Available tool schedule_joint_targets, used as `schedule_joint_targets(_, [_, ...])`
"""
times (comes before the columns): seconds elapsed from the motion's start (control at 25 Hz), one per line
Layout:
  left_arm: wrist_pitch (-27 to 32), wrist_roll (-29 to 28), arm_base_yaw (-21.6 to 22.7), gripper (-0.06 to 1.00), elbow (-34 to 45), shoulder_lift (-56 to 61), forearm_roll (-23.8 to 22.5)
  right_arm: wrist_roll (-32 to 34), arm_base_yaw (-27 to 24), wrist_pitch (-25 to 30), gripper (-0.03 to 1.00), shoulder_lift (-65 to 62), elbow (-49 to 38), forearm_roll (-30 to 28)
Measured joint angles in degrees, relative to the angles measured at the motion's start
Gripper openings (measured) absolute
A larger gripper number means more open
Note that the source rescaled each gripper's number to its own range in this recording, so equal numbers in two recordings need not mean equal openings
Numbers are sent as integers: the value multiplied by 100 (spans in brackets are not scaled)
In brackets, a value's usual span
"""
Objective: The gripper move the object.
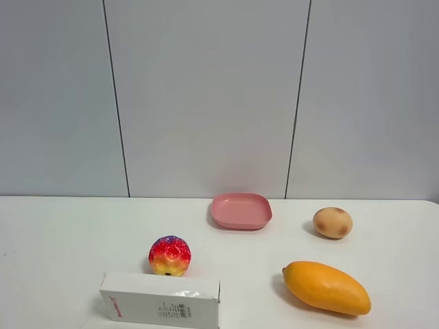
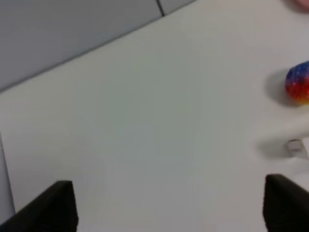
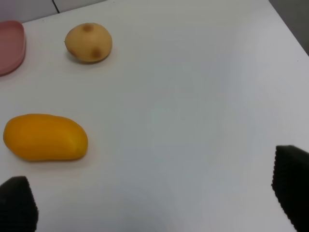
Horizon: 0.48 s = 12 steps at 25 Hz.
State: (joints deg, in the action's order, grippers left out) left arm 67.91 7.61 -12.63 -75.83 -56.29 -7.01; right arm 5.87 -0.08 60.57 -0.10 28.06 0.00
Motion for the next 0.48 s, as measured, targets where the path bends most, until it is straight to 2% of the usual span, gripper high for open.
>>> schedule_joint_targets(0.28, [140, 16, 877, 78, 1146, 1876, 166, 0, 0, 0, 100, 0, 0, 0])
schedule_joint_targets(0.36, [140, -15, 996, 80, 1535, 2510, 342, 0, 0, 0, 100, 0, 0, 0])
schedule_joint_targets(0.48, [140, -76, 1048, 88, 2085, 3480, 470, 0, 0, 0, 100, 0, 0, 0])
